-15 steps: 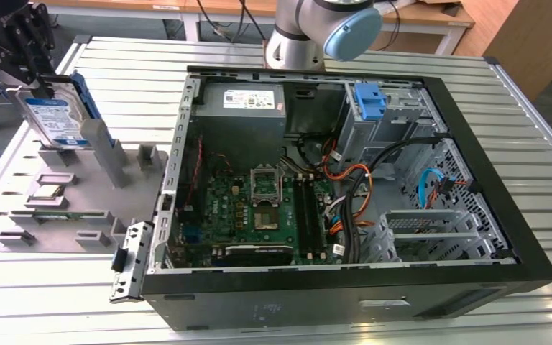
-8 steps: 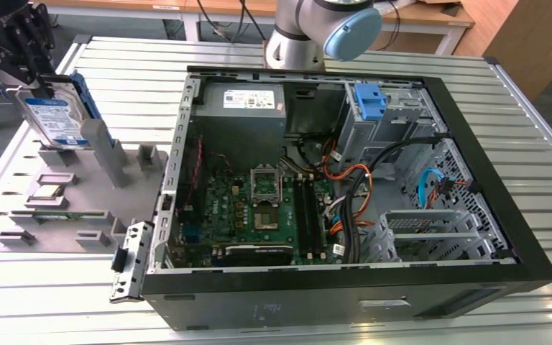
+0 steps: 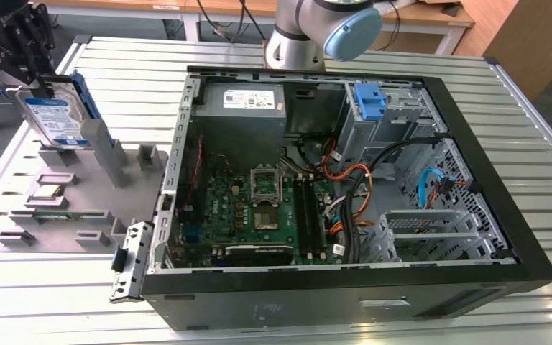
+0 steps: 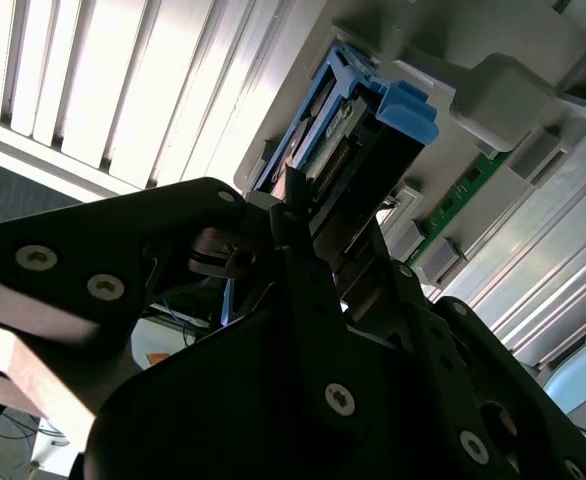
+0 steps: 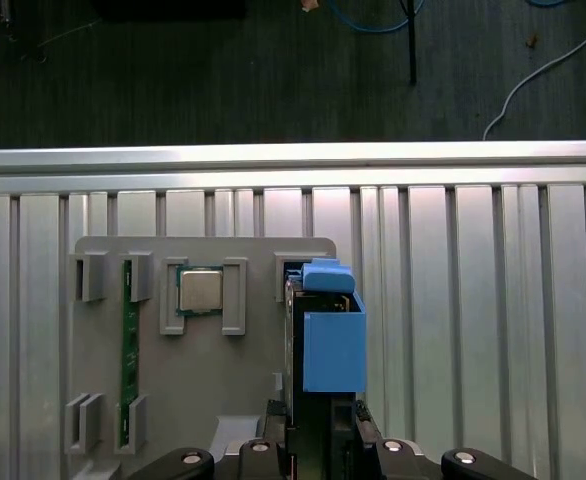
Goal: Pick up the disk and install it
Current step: 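Pick up the disk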
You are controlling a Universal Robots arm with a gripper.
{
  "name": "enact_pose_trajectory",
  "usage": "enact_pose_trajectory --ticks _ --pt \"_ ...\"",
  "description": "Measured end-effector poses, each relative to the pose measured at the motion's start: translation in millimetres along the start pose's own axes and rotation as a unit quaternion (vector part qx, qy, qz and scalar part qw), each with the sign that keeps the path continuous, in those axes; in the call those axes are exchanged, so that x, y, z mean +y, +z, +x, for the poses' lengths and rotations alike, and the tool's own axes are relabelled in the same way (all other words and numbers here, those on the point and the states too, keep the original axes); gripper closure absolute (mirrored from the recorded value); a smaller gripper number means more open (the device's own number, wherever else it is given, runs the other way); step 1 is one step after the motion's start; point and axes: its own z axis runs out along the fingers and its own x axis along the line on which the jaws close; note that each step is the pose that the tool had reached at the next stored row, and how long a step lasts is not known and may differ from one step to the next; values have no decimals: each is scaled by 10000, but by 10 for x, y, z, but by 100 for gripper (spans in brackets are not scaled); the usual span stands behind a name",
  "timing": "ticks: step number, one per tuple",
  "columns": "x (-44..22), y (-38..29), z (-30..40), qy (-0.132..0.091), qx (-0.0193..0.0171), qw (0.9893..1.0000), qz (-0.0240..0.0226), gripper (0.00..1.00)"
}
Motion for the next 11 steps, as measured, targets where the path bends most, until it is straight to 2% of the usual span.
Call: enact_pose_trajectory --ticks 11 --pt "0 -6 0 0 1 10000 -1 65"
